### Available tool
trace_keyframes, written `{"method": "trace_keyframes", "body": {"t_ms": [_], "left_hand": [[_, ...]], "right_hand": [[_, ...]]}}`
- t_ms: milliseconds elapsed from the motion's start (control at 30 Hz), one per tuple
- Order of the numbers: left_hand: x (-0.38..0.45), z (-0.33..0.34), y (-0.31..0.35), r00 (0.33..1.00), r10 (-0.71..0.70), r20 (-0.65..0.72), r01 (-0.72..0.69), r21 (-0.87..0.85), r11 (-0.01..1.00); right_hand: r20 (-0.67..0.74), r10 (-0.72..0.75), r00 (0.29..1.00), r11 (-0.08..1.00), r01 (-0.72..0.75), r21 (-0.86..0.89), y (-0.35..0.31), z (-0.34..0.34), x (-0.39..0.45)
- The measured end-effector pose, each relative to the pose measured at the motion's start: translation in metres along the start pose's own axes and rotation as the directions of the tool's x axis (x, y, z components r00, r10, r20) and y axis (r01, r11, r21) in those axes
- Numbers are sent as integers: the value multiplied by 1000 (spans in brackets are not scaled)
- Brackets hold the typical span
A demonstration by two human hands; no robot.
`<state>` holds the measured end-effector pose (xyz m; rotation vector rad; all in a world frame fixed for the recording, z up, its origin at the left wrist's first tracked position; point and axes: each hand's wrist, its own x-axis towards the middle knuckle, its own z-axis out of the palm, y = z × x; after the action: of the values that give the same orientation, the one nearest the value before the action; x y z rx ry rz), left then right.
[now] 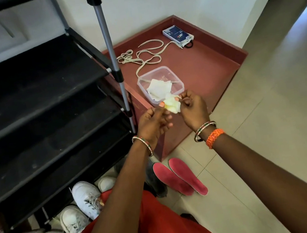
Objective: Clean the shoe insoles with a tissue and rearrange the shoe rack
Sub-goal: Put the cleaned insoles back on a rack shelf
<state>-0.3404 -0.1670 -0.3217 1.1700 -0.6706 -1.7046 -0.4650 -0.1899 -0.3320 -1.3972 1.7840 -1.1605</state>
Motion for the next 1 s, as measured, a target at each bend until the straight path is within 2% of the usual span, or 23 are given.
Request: {"method": "trace_keyframes", "body": {"t_ms": [67,133,233,300,367,500,667,833,1000], "left_hand": [[8,-6,5,999,21,-36,-22,-51,998],[14,-12,12,998,45,-51,-48,-58,997],[22,-21,17,992,83,-94,-79,39,996],[27,-25,15,984,107,-140,-89,128,988],[31,-26,12,980,119,-161,-84,210,974],[36,-26,15,978,138,-158,-90,279,956],[36,-29,13,978,123,-170,-67,300,952],[34,-30,10,977,133,-166,-72,331,941],[29,-34,11,970,160,-183,-86,357,930]], "right_hand": [[-97,20,995,998,-25,-54,8,3,10],[-133,31,991,989,-49,-139,21,4,19],[-68,66,995,940,-85,-331,36,11,29],[22,56,998,881,-39,-471,40,19,33],[26,46,999,841,-25,-541,41,26,35],[-59,84,995,896,-102,-432,41,34,36],[-93,-3,996,744,-60,-666,46,29,39],[24,-6,1000,767,20,-642,42,35,42],[73,1,997,762,46,-646,43,31,31]]}}
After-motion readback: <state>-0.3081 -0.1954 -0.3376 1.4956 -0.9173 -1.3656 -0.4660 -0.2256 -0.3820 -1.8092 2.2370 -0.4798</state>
